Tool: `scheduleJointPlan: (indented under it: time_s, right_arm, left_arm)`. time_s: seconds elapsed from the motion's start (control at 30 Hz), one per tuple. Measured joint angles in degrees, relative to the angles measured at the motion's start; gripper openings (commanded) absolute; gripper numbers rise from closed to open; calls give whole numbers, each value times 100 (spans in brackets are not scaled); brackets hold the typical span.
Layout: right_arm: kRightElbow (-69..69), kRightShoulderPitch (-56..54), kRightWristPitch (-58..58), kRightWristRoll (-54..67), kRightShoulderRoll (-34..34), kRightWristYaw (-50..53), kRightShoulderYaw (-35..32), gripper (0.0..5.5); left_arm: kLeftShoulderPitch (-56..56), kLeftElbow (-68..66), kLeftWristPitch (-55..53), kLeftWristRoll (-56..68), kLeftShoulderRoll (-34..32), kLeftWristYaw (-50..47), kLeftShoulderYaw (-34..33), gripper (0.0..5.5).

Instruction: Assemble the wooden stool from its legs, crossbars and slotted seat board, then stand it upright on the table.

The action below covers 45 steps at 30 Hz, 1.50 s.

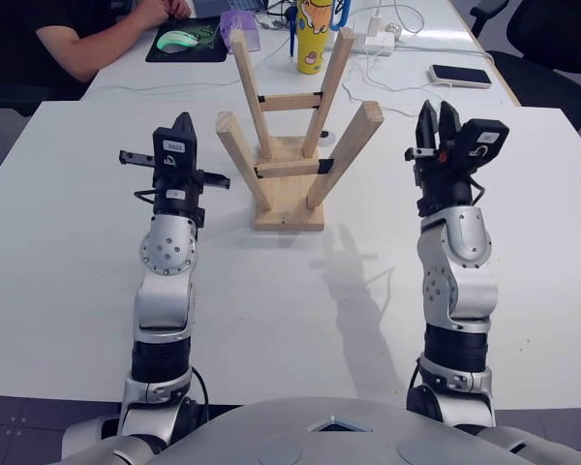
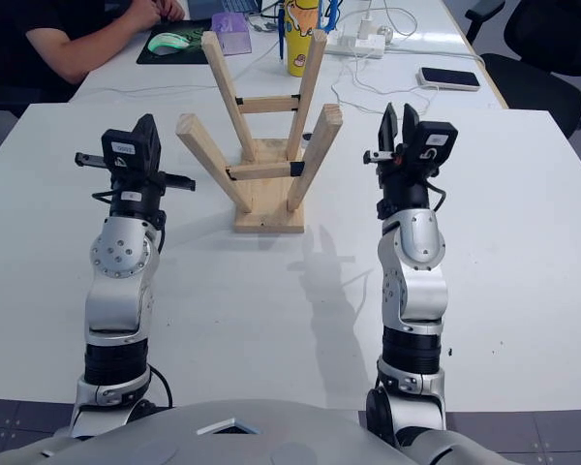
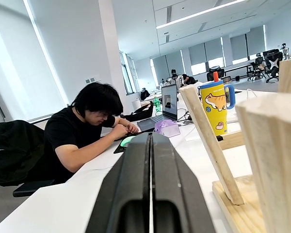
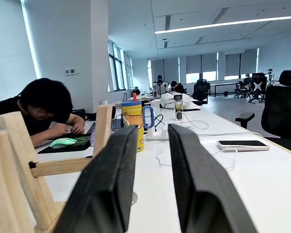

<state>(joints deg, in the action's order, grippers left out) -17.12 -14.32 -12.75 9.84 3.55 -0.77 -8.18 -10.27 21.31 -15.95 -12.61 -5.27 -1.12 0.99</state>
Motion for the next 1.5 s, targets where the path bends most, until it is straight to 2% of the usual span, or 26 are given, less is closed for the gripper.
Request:
scheduleJointPlan:
  time_s: [0.13,0.33,0.4,0.5,0.63,0.7,0.97,1.03,1.13,1.27,1.37,1.5]
  right_arm:
    - [164,-283,14,68,68,14,-193,2]
    - [203,-334,24,78,96,15,-260,2]
    - [208,-334,23,183,108,-193,-129,2]
    - [278,-355,-523,181,107,-685,705,2]
    - [554,-322,-937,69,231,-662,816,2]
    - [626,-330,-973,9,252,-523,620,2]
    - [666,-366,-605,-161,628,-109,-195,2]
    - [601,-487,-336,-84,629,-324,-138,2]
    - [454,-659,-447,60,540,-952,656,2]
    - [559,-371,-1202,-35,589,-1029,1038,2]
    - [812,-291,-1358,-161,626,-970,1043,2]
    - [1362,-308,-1248,-152,896,-1102,717,2]
  left_arm:
    - [-73,81,32,-159,-18,-161,-42,0]
    - [-126,311,229,-340,-78,-389,-126,0]
    - [-132,253,254,-262,-99,-150,53,0]
    - [-162,-87,80,-105,60,260,616,0]
    - [-153,-319,-158,-109,36,368,704,0]
    - [-230,-321,-180,-142,8,320,616,0]
    - [-273,11,60,-450,-228,-598,-443,0]
    - [-284,38,181,-417,-240,-407,-221,0]
    - [-357,-195,17,-328,-149,297,728,0]
    - [-266,-565,-546,-329,-179,560,928,0]
    - [-303,-569,-606,-340,-209,395,681,0]
    - [-312,-578,-520,-433,-507,31,-11,0]
